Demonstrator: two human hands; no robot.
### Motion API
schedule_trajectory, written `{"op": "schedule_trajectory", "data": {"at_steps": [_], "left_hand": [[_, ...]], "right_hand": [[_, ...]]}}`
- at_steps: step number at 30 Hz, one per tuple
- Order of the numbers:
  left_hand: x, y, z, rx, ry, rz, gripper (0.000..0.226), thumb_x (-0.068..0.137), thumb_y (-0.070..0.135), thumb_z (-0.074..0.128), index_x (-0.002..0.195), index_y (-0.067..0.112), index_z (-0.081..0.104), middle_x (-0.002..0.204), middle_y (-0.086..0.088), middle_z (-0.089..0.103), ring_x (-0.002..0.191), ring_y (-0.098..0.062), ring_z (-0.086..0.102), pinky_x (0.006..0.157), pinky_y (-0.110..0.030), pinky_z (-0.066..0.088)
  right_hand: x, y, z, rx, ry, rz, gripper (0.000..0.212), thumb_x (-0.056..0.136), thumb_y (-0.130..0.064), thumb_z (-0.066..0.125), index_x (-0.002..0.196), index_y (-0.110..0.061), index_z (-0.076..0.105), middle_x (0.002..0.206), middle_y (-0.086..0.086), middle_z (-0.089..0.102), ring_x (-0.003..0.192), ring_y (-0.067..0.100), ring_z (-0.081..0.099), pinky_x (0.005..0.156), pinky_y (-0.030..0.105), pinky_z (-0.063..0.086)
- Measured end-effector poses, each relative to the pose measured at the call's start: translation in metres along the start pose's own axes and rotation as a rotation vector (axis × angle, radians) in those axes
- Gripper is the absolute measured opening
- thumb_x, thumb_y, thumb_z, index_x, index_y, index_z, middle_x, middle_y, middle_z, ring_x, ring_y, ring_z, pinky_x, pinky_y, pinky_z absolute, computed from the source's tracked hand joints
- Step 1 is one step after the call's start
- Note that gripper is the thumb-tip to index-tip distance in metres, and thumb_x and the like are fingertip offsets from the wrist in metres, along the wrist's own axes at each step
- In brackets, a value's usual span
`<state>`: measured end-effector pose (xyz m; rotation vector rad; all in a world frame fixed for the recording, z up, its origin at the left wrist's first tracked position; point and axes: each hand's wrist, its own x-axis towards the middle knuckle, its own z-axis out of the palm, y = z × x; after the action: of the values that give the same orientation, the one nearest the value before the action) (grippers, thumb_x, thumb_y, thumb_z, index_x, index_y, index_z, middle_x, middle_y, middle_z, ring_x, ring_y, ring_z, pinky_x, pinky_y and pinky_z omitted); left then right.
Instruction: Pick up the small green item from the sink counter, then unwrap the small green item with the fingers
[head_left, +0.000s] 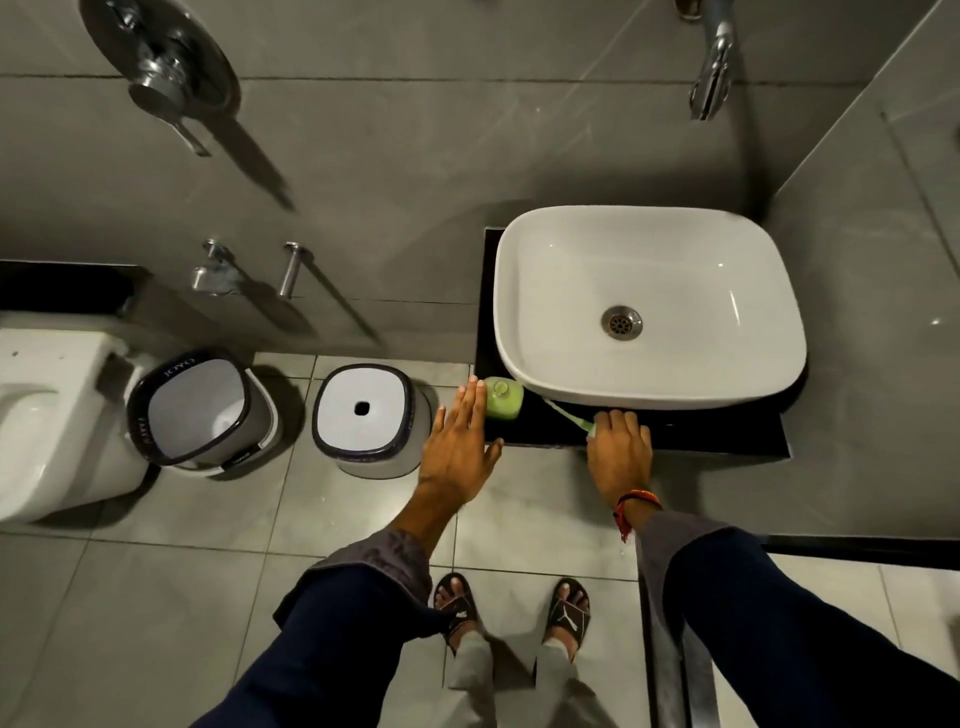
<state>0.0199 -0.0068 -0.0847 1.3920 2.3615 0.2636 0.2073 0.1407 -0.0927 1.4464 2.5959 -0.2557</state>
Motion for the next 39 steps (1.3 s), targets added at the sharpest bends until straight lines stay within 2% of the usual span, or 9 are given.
{"op": "schedule_trajectory", "data": {"at_steps": [2, 5, 8, 11, 14, 17, 24, 35, 39], "left_hand": [[0.001, 0.000, -0.001, -0.003, -0.008, -0.004, 0.083, 0.104, 0.045, 0.044, 0.164, 0.015, -0.004, 0.174, -0.001, -0.004, 0.161, -0.021, 0.000, 0.131, -0.046, 0.012], [0.000, 0.003, -0.007, -0.005, -0.014, 0.004, 0.082, 0.104, 0.045, 0.043, 0.164, 0.014, -0.004, 0.174, -0.002, -0.004, 0.162, -0.021, 0.000, 0.131, -0.045, 0.012], [-0.002, 0.007, -0.013, -0.012, -0.025, 0.016, 0.081, 0.105, 0.043, 0.044, 0.165, 0.013, -0.002, 0.174, -0.003, -0.002, 0.162, -0.021, 0.000, 0.131, -0.046, 0.013], [-0.004, 0.011, -0.020, -0.003, -0.049, 0.017, 0.083, 0.104, 0.040, 0.047, 0.164, 0.011, -0.001, 0.174, -0.004, -0.003, 0.161, -0.022, 0.002, 0.130, -0.047, 0.015], [-0.007, 0.012, -0.026, -0.005, -0.063, 0.021, 0.083, 0.104, 0.038, 0.048, 0.164, 0.011, -0.002, 0.174, -0.005, -0.003, 0.161, -0.024, 0.002, 0.130, -0.046, 0.013], [-0.009, 0.013, -0.029, -0.008, -0.072, 0.029, 0.082, 0.104, 0.038, 0.047, 0.164, 0.010, -0.003, 0.174, -0.006, -0.004, 0.161, -0.025, 0.001, 0.130, -0.047, 0.013], [-0.007, 0.016, -0.033, -0.026, -0.102, 0.014, 0.084, 0.105, 0.040, 0.047, 0.164, 0.011, -0.004, 0.174, -0.006, -0.004, 0.161, -0.025, 0.001, 0.130, -0.048, 0.012], [-0.005, 0.016, -0.032, -0.019, -0.111, 0.007, 0.084, 0.105, 0.041, 0.047, 0.164, 0.011, -0.005, 0.174, -0.006, -0.006, 0.161, -0.025, 0.000, 0.131, -0.048, 0.012], [-0.004, 0.015, -0.032, -0.015, -0.110, 0.010, 0.083, 0.105, 0.042, 0.045, 0.164, 0.012, -0.006, 0.174, -0.006, -0.006, 0.161, -0.025, 0.000, 0.131, -0.048, 0.011]], "right_hand": [[-0.007, 0.004, -0.002, 0.135, 0.035, -0.014, 0.028, 0.094, -0.022, 0.062, 0.117, -0.006, 0.064, 0.116, 0.014, 0.064, 0.114, 0.035, 0.057, 0.095, 0.045, 0.044], [-0.026, 0.006, -0.008, 0.397, 0.149, -0.025, 0.023, 0.084, -0.015, 0.074, 0.103, -0.004, 0.069, 0.103, 0.016, 0.064, 0.097, 0.036, 0.063, 0.085, 0.046, 0.053], [-0.044, 0.001, -0.021, 0.645, 0.255, -0.008, 0.029, 0.084, -0.013, 0.076, 0.111, -0.009, 0.067, 0.106, 0.009, 0.060, 0.087, 0.025, 0.065, 0.077, 0.040, 0.060], [-0.053, -0.008, -0.041, 0.798, 0.288, -0.065, 0.033, 0.085, -0.018, 0.076, 0.114, -0.020, 0.060, 0.108, -0.001, 0.059, 0.087, 0.015, 0.061, 0.077, 0.031, 0.059], [-0.058, -0.023, -0.060, 0.788, 0.359, -0.190, 0.020, 0.088, -0.021, 0.073, 0.105, -0.020, 0.061, 0.103, -0.003, 0.059, 0.087, 0.012, 0.060, 0.078, 0.025, 0.056], [-0.061, -0.038, -0.073, 0.791, 0.404, -0.234, 0.020, 0.089, -0.019, 0.073, 0.107, -0.017, 0.066, 0.107, -0.001, 0.062, 0.092, 0.010, 0.061, 0.085, 0.012, 0.051], [-0.057, -0.048, -0.077, 0.796, 0.361, -0.219, 0.021, 0.091, -0.016, 0.074, 0.110, -0.011, 0.068, 0.110, 0.005, 0.061, 0.096, 0.017, 0.064, 0.084, 0.030, 0.062], [-0.042, -0.061, -0.082, 0.739, 0.374, -0.224, 0.025, 0.091, -0.020, 0.073, 0.113, -0.010, 0.066, 0.107, 0.006, 0.061, 0.089, 0.019, 0.065, 0.074, 0.032, 0.062], [-0.034, -0.065, -0.083, 0.703, 0.322, -0.193, 0.025, 0.091, -0.019, 0.072, 0.113, -0.008, 0.066, 0.110, 0.009, 0.061, 0.088, 0.023, 0.067, 0.073, 0.037, 0.064]]}}
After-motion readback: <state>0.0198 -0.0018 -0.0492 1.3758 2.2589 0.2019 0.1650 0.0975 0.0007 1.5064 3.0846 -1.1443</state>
